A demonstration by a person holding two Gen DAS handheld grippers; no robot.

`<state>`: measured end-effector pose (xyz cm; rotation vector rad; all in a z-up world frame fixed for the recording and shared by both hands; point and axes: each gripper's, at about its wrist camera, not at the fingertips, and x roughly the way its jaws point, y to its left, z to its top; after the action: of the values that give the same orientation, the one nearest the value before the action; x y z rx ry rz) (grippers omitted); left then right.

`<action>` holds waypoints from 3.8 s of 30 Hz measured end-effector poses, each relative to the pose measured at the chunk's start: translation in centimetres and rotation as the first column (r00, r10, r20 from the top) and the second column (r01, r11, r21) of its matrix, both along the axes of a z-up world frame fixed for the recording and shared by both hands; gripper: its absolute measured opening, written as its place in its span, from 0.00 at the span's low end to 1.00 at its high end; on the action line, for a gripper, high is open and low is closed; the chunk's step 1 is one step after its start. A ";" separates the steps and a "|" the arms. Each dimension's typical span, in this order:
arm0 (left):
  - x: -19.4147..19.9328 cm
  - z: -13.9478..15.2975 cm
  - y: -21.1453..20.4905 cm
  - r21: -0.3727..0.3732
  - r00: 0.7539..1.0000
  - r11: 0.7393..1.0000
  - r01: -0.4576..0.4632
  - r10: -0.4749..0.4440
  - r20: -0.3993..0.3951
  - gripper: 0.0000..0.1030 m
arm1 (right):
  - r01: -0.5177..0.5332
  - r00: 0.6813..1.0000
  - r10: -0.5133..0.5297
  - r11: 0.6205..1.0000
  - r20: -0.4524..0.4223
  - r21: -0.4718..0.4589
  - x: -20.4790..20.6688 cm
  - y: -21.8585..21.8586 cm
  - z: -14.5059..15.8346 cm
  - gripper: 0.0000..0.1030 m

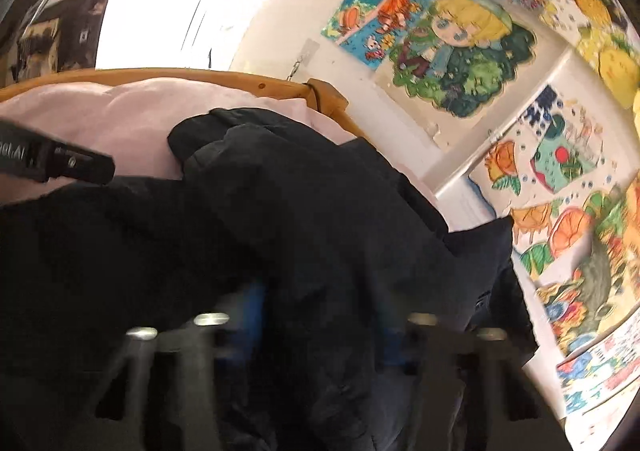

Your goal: Fold large clothes

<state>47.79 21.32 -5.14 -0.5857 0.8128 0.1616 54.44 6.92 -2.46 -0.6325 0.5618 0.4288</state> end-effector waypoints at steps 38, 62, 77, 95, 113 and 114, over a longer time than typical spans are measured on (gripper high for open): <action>7.7 2.2 -14.5 0.418 0.893 0.822 0.388 -0.447 0.052 0.65 | 0.532 0.845 -0.486 0.719 -0.222 0.448 -4.1 -35.5 -1.8 0.66; 10.9 -0.6 -15.9 0.410 0.800 0.733 0.543 -0.600 0.014 0.85 | 0.364 0.903 -0.228 0.856 -0.365 0.367 2.1 -35.4 -7.5 0.84; 18.9 2.8 -20.7 0.445 0.818 0.728 0.522 -0.574 -0.021 0.85 | 0.414 0.905 -0.258 0.716 -0.338 0.562 11.7 -40.3 -0.6 0.91; 27.0 6.7 -23.2 0.433 0.782 0.755 0.492 -0.602 0.160 0.79 | 0.431 0.889 -0.163 0.613 -0.428 0.662 19.7 -40.6 0.1 0.39; 10.2 7.4 -18.6 0.556 0.670 0.652 0.515 -0.711 0.213 0.03 | -0.065 0.990 0.041 0.981 0.136 0.180 -1.8 -33.8 2.6 0.13; 9.4 7.0 -18.7 0.557 0.665 0.641 0.528 -0.720 0.200 0.03 | -0.084 0.986 0.065 0.989 0.156 0.118 -3.2 -33.2 1.8 0.13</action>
<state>57.23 2.59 1.81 0.1588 0.4971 -0.4240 51.24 -26.29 -0.61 -0.5621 0.3638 0.4781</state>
